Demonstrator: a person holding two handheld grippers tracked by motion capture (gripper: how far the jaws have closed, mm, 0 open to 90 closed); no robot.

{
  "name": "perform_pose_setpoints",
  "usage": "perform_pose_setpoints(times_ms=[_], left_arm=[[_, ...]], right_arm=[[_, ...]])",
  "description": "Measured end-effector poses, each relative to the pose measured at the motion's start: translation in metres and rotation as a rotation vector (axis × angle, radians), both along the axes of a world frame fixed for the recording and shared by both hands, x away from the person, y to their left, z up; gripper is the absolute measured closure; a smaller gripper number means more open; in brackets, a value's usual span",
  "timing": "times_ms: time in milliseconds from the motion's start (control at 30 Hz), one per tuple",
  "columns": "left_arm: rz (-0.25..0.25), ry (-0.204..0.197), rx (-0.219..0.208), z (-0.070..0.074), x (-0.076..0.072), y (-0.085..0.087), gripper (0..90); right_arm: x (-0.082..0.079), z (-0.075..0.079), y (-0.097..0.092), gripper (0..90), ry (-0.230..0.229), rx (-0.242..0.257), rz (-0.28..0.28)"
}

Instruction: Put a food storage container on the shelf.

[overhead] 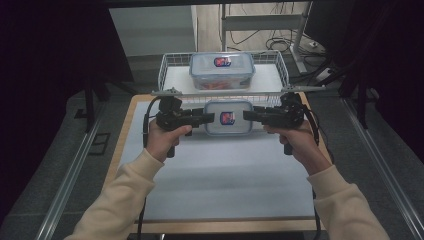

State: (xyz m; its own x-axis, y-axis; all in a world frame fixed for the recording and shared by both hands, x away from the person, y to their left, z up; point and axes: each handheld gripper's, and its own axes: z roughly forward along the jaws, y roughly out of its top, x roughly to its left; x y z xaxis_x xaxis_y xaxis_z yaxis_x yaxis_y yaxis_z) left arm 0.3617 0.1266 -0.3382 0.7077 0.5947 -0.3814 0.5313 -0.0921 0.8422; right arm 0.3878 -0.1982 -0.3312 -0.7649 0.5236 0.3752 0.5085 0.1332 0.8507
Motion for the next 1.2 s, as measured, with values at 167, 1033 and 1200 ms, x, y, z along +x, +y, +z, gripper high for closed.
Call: perform_pose_setpoints(times_ms=[167,1033,1200], left_arm=[[0.0,-0.006,0.001,0.01,0.006,0.001,52.7],[0.008,-0.015,-0.006,0.043,0.047,0.014,52.7],[0.008,-0.02,-0.004,0.048,0.052,0.016,52.7]], right_arm=[[0.007,0.011,0.001,52.6,-0.012,0.005,-0.001],[0.049,0.047,0.014,52.6,-0.029,-0.009,0.006],[0.054,0.052,0.016,52.6,-0.03,-0.008,0.007]])
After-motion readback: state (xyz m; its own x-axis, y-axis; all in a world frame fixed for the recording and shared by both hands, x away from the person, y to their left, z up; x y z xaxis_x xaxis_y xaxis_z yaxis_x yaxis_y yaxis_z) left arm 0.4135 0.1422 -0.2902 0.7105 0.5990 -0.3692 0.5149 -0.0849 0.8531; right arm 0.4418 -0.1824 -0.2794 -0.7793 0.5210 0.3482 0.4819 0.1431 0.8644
